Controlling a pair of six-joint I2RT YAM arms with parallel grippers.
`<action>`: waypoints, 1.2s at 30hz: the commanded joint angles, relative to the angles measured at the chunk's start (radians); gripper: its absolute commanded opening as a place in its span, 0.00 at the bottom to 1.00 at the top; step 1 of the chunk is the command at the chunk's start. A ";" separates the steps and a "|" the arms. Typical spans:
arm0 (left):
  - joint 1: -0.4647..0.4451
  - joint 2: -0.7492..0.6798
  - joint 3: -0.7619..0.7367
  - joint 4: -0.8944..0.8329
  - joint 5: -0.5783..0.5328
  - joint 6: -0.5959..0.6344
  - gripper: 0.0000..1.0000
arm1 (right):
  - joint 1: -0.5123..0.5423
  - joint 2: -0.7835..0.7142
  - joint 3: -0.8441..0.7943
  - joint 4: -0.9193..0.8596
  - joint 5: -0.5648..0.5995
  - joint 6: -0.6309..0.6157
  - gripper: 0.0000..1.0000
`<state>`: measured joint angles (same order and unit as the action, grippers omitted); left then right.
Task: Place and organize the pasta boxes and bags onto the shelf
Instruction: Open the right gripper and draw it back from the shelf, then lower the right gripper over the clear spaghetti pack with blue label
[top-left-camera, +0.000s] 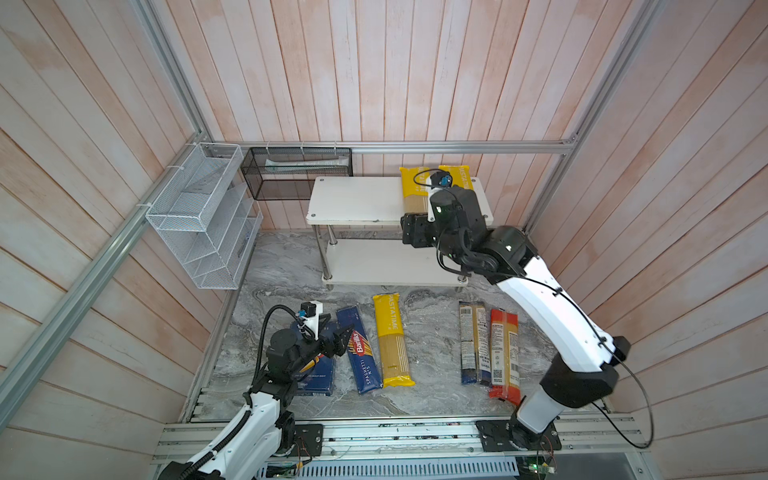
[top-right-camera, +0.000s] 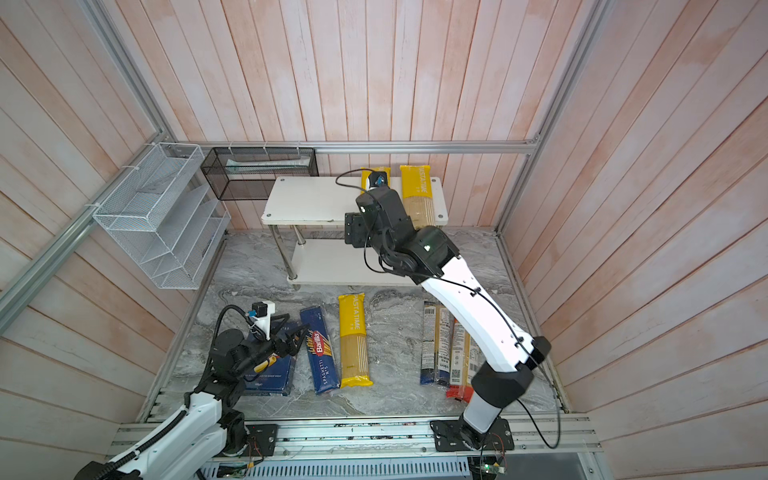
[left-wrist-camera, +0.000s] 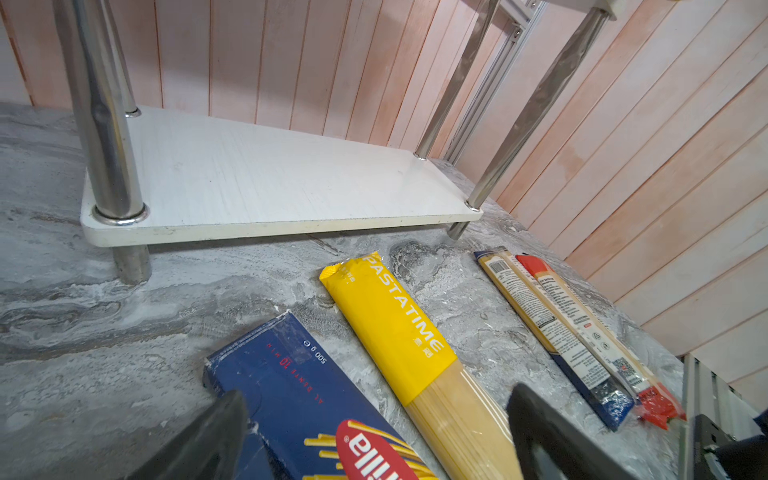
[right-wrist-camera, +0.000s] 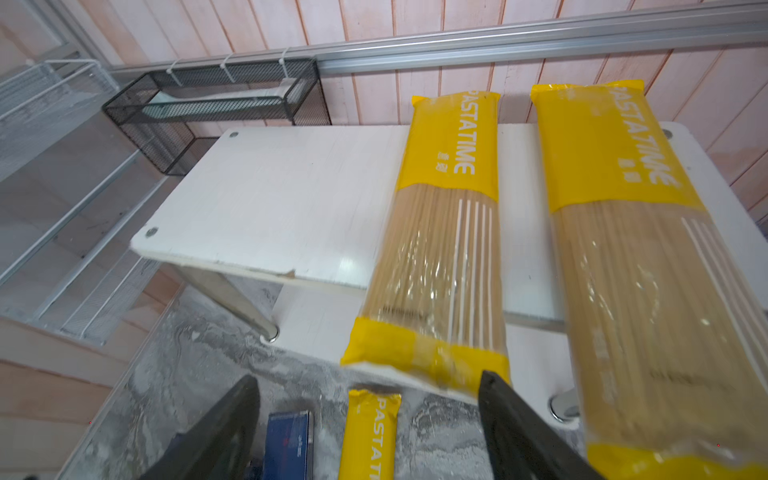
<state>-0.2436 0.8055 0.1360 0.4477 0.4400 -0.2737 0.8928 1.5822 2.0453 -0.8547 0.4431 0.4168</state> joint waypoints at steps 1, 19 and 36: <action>-0.004 0.016 0.017 -0.013 -0.019 0.019 1.00 | 0.053 -0.157 -0.246 -0.027 0.031 0.017 0.83; -0.001 -0.054 -0.011 -0.007 -0.064 0.009 1.00 | 0.064 -0.616 -1.005 0.145 -0.027 0.203 0.91; -0.002 -0.121 0.105 -0.181 -0.179 0.088 1.00 | -0.095 -0.663 -1.450 0.403 -0.172 0.324 0.95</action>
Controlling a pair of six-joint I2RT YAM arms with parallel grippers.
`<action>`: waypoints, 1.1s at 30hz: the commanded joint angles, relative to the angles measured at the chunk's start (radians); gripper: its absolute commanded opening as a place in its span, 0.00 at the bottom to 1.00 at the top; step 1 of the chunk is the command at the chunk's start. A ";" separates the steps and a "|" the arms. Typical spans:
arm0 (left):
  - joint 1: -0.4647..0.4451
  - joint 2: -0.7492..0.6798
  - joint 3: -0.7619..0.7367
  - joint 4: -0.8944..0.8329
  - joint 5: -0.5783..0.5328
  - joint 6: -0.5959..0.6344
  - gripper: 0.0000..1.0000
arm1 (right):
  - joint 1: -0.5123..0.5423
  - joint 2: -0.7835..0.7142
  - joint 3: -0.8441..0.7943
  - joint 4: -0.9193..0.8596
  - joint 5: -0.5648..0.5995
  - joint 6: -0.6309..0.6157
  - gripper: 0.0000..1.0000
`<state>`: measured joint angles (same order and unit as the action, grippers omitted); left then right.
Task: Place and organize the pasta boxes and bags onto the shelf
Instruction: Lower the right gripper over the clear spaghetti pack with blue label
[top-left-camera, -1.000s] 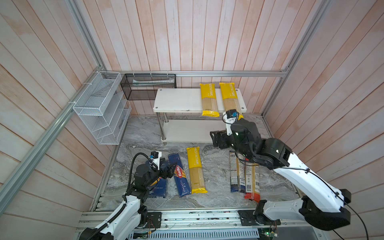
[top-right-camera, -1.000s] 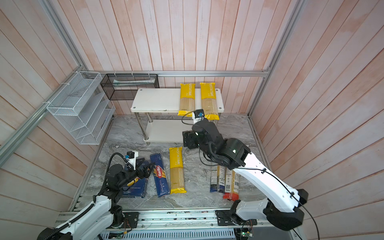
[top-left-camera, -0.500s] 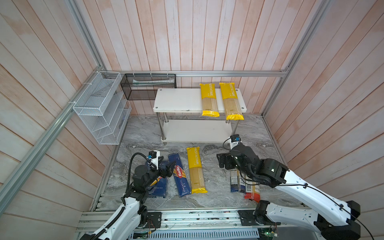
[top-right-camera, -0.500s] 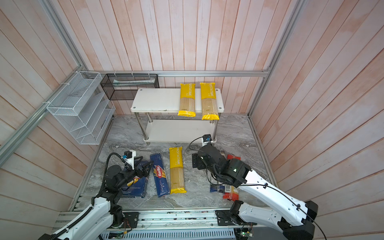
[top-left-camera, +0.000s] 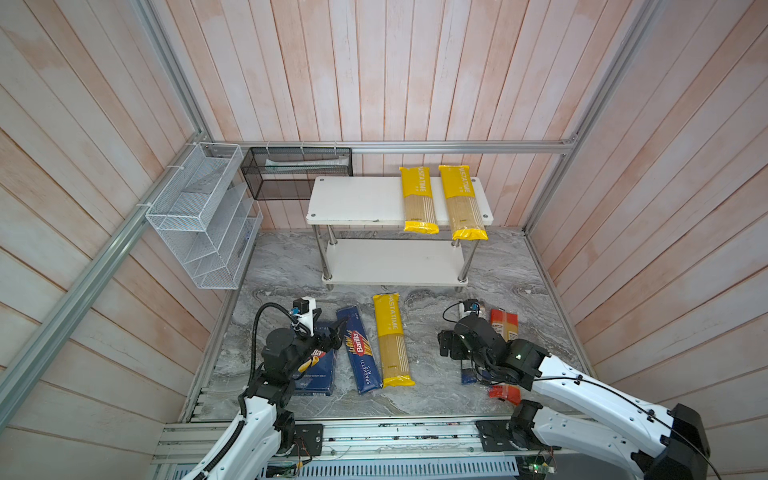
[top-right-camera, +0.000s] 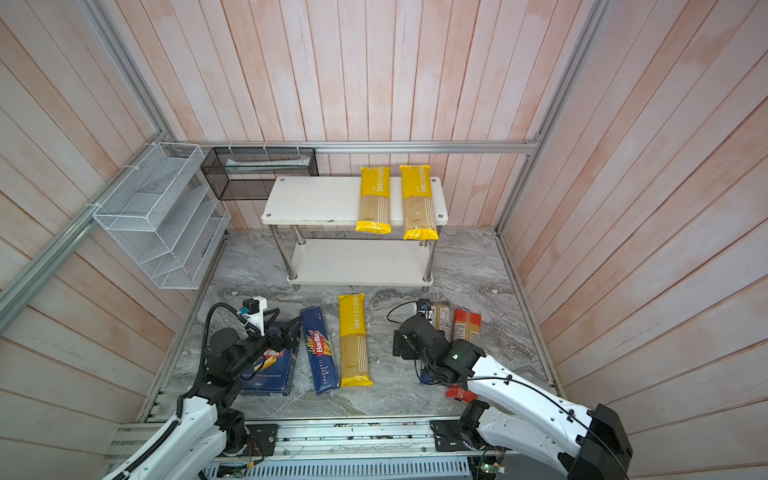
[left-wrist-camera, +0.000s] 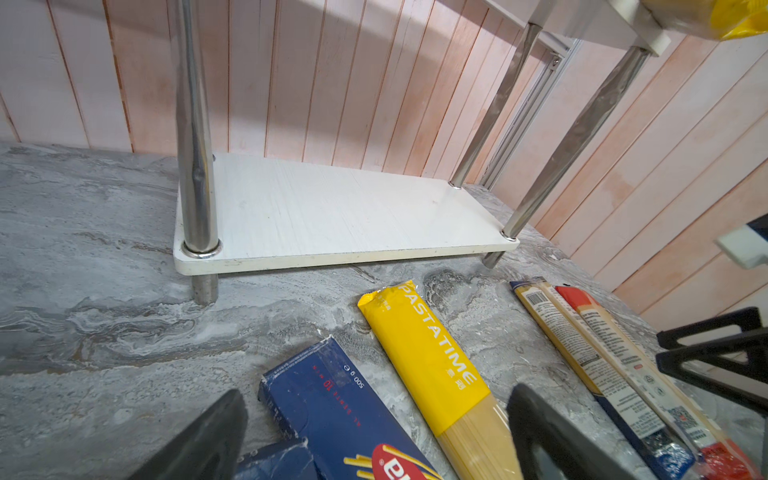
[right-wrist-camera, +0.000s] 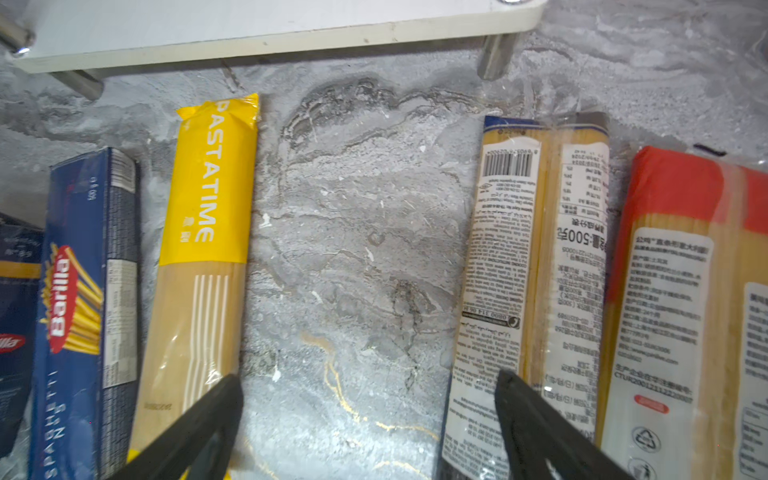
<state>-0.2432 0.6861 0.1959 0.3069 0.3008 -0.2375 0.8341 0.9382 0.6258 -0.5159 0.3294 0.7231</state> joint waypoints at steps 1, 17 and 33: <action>-0.002 0.010 0.058 -0.053 -0.061 0.060 1.00 | -0.059 -0.015 -0.042 0.064 -0.068 0.020 0.95; 0.000 0.045 0.059 -0.033 -0.075 0.077 1.00 | -0.262 0.084 -0.092 0.058 -0.023 0.029 0.98; 0.002 0.131 0.098 -0.035 -0.054 0.085 1.00 | -0.436 0.188 -0.142 0.270 -0.137 -0.121 0.98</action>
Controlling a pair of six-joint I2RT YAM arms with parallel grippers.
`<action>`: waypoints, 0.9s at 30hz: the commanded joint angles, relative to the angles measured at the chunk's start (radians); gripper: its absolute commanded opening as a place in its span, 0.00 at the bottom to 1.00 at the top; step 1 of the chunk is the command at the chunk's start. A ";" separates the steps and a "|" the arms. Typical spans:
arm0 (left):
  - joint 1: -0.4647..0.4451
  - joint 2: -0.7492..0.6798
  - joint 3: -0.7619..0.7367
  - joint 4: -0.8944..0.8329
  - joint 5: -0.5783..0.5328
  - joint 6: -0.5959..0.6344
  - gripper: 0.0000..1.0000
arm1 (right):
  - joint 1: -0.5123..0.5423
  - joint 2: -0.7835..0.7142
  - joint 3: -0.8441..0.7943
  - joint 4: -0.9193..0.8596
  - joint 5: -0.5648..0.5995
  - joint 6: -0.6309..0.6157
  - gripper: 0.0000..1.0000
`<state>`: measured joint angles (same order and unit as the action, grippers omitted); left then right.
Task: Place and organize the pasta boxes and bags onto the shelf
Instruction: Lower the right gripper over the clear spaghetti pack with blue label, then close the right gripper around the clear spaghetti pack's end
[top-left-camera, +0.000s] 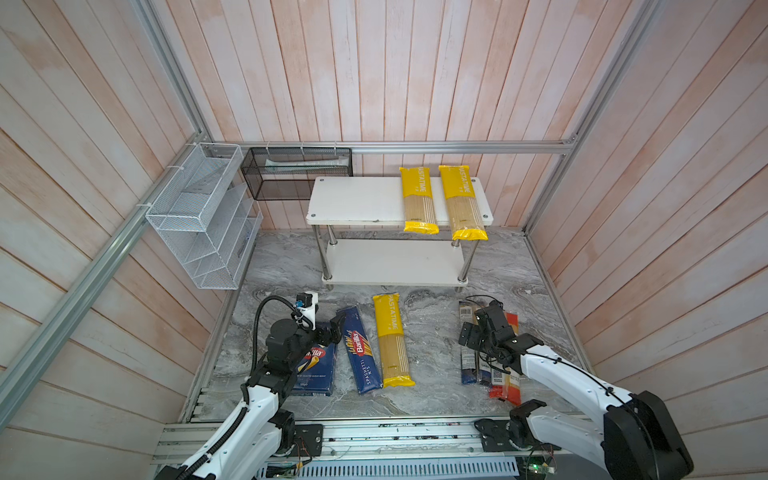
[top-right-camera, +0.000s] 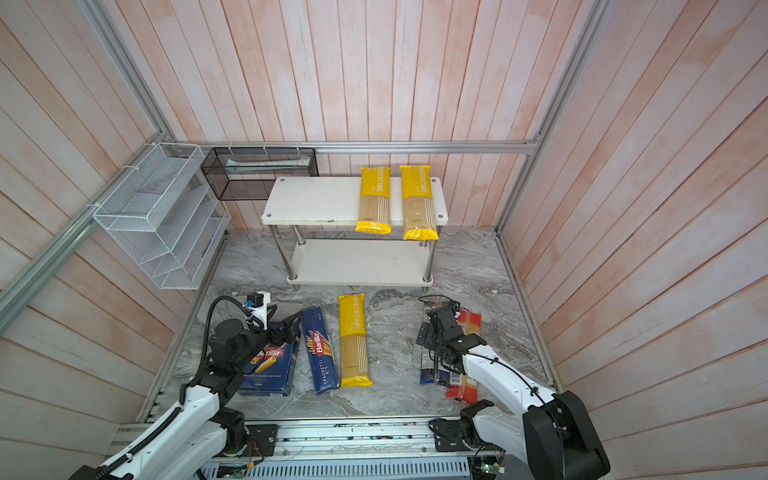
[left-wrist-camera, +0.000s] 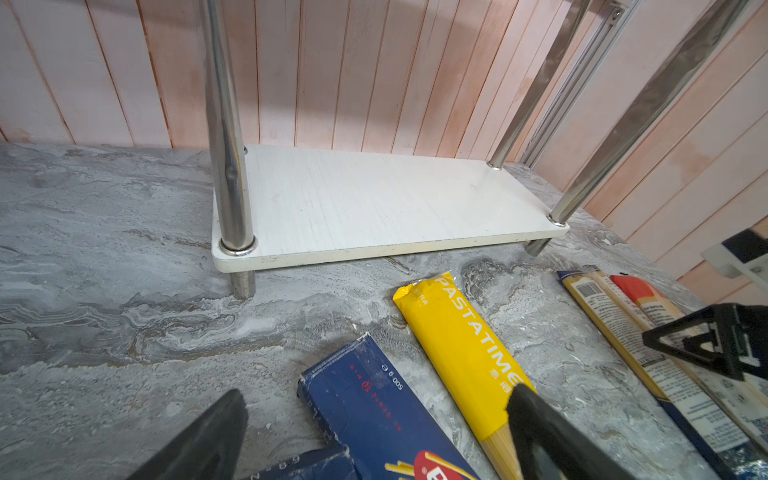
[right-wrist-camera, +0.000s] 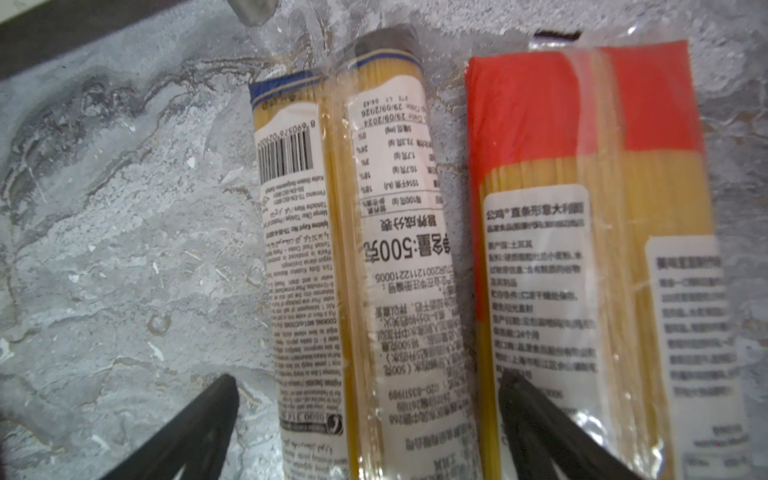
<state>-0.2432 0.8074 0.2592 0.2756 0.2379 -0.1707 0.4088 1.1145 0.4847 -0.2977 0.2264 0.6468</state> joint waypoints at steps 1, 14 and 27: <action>0.002 0.006 0.033 -0.004 0.013 0.020 1.00 | -0.012 0.016 0.001 0.062 -0.043 -0.052 0.98; 0.002 -0.013 0.025 -0.001 0.005 0.016 1.00 | -0.053 0.146 0.060 0.065 -0.104 -0.128 0.98; 0.003 -0.006 0.027 -0.001 -0.001 0.016 1.00 | 0.006 0.174 0.042 0.035 -0.097 -0.077 0.96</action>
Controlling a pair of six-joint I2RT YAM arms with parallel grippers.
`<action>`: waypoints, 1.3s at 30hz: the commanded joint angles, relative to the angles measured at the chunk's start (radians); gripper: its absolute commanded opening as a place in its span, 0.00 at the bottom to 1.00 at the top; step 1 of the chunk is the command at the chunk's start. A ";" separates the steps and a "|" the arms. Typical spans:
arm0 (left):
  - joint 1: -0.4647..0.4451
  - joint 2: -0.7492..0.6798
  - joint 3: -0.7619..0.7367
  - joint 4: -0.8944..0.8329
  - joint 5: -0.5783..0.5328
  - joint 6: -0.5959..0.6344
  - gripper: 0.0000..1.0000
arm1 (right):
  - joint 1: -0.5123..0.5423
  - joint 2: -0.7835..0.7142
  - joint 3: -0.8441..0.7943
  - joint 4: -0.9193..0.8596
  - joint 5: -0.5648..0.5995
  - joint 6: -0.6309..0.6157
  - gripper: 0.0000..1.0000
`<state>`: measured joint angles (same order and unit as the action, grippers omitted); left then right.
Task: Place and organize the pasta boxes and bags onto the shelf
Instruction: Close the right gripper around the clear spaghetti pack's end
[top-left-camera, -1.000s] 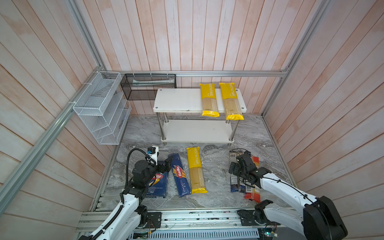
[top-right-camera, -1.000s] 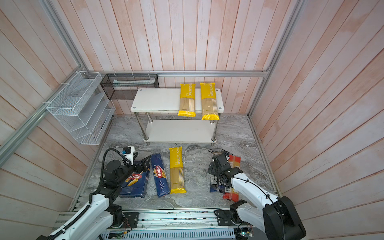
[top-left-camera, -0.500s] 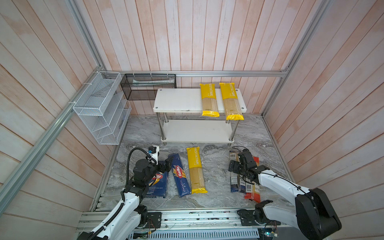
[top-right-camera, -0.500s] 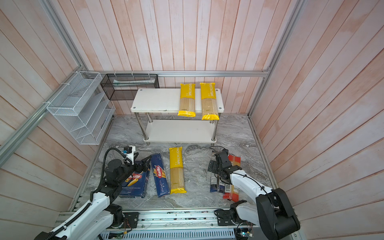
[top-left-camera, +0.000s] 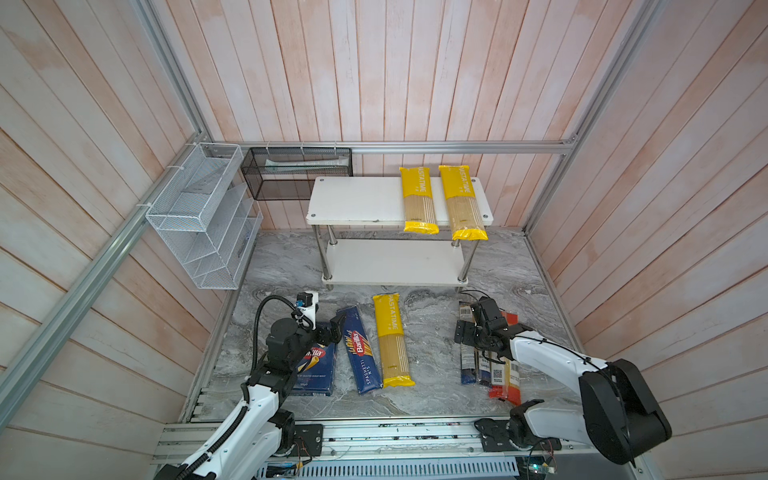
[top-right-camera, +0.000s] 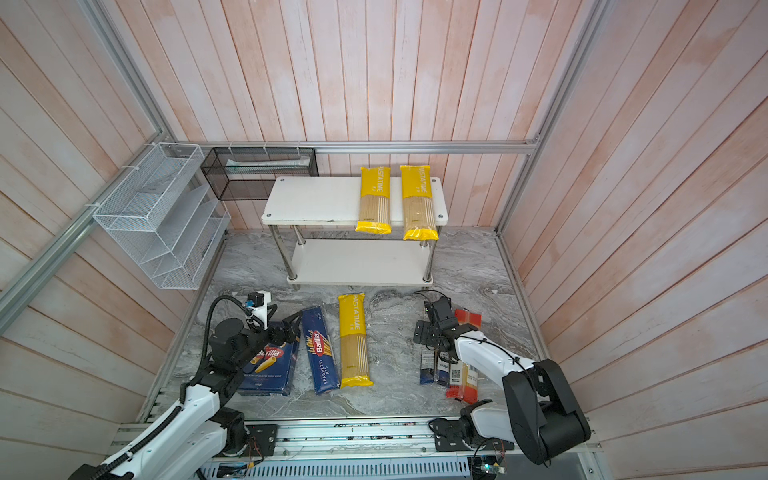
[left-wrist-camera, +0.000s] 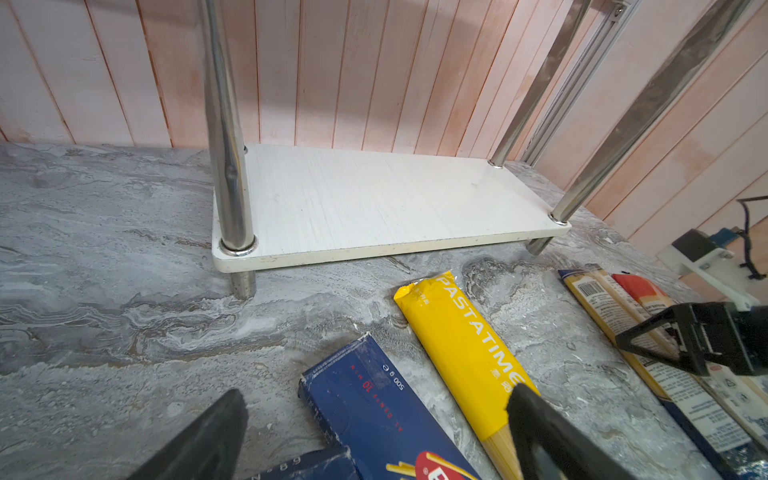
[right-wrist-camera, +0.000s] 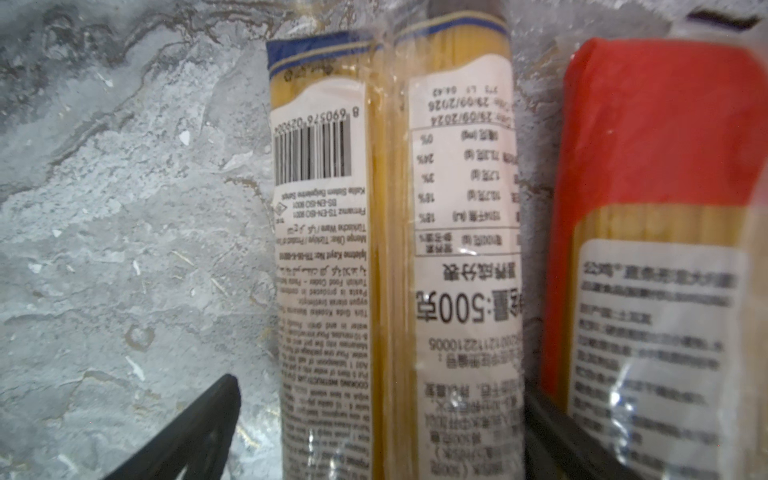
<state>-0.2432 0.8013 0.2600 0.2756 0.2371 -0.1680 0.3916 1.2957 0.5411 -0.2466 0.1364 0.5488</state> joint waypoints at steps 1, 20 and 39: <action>0.003 -0.002 0.026 -0.001 0.001 0.012 1.00 | 0.033 -0.006 -0.014 -0.013 -0.002 0.024 0.96; 0.004 -0.014 0.020 -0.001 0.004 0.013 1.00 | 0.201 -0.020 0.017 -0.017 0.054 0.070 0.97; 0.002 -0.003 0.024 -0.001 -0.002 0.011 1.00 | 0.180 -0.206 -0.069 -0.050 0.134 0.145 0.98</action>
<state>-0.2432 0.7975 0.2600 0.2756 0.2367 -0.1680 0.5777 1.0737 0.4500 -0.2623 0.2352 0.6819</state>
